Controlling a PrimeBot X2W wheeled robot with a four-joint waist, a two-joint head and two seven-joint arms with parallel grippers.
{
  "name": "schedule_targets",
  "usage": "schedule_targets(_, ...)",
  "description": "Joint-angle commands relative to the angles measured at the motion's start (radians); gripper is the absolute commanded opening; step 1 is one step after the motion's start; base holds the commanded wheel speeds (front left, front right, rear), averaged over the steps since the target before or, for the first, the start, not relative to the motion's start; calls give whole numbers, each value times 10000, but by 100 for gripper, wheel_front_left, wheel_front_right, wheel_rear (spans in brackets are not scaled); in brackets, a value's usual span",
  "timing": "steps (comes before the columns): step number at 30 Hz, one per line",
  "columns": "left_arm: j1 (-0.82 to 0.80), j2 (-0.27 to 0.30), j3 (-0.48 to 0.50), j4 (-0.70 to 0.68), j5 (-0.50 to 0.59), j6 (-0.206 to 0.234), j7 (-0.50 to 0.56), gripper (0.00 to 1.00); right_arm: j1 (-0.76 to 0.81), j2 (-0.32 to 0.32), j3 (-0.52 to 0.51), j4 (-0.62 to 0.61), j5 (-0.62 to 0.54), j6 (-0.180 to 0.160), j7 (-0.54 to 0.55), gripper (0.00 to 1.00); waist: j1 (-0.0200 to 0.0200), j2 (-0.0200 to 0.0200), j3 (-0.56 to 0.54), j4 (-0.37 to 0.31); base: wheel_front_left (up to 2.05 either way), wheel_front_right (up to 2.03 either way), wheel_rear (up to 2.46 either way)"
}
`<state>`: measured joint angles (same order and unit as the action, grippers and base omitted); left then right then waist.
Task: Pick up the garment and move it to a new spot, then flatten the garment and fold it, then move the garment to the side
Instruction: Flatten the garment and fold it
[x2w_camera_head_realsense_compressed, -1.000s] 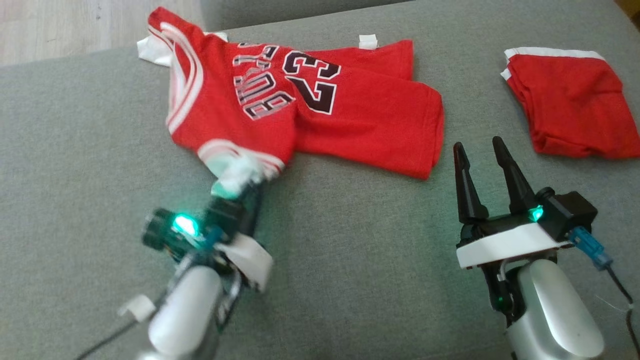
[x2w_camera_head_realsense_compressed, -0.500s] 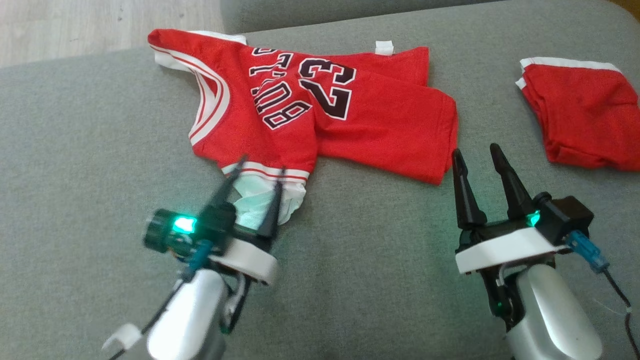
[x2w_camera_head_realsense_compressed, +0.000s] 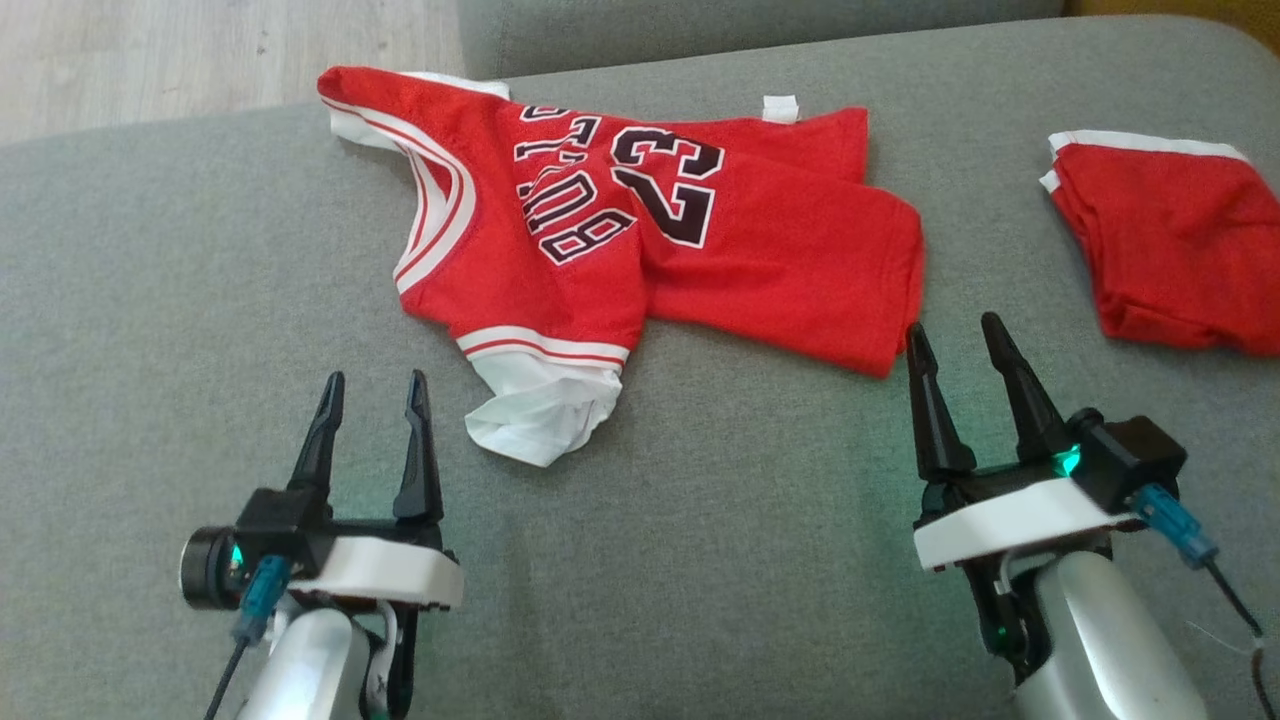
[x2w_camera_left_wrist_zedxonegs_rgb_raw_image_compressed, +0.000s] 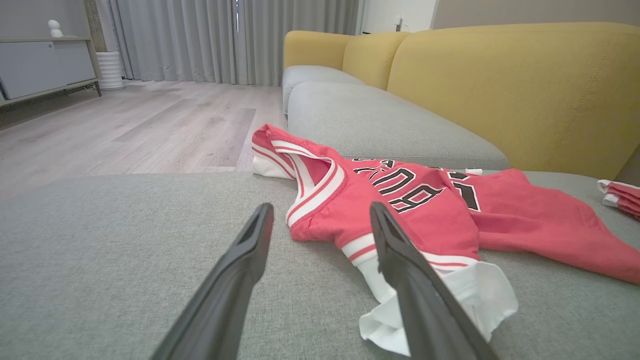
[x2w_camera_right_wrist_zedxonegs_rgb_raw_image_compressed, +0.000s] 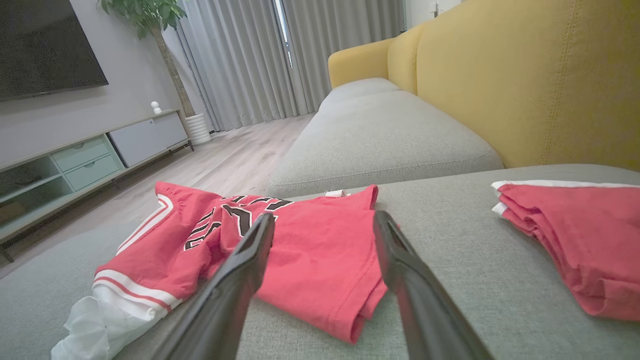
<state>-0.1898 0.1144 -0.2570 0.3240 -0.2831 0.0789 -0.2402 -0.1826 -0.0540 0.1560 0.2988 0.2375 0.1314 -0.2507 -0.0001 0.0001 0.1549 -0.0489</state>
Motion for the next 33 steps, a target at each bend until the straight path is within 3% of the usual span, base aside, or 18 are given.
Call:
schedule_targets(1, -332, 98, 377, -352, -59, -3, -103, 100, -153, 37, 188, -406, -45, -7, -110, 100, 1, -1, 71, 3, 0, 0, 0)
schedule_targets(7, -1013, 277, 367, -196, -65, -129, 127, 100, -301, 37, 219, -542, -51, -7, -110, 100, 1, -1, 472, -112, 0, 0, 0)
schedule_targets(21, -3489, 797, 234, 2140, -662, -942, 2980, 100, -615, 37, 281, -678, 111, -7, -110, 100, 1, -1, 1441, -734, 0, 0, 0)
schedule_targets(26, -3842, 849, 40, 2738, -608, -1046, 3282, 100, -678, 37, 281, -717, 178, -7, -111, 100, 1, -1, 1623, -910, 0, 0, 0)
schedule_targets(27, -3899, 866, -1, 2828, -580, -1059, 3292, 93, -686, 37, 280, -727, 185, -7, -111, 100, 1, -1, 1652, -931, 0, 0, 0)
schedule_targets(28, -3899, 866, -1, 2828, -580, -1059, 3292, 93, -686, 37, 280, -727, 185, -7, -111, 100, 1, -1, 1652, -931, 0, 0, 0)
schedule_targets(29, -3969, 884, -19, 2888, -558, -1064, 3245, 25, -693, 37, 278, -738, 188, -7, -111, 100, 1, -1, 1680, -946, 0, 0, 0)
schedule_targets(30, -4054, 916, -19, 2911, -520, -1047, 3111, 0, -702, 37, 280, -749, 192, -7, -111, 100, 1, -1, 1710, -961, 0, 0, 0)
schedule_targets(33, -4353, 1043, 37, 2904, -382, -917, 2572, 0, -734, 38, 294, -776, 204, -7, -111, 100, 1, -1, 1792, -983, 0, 0, 0)
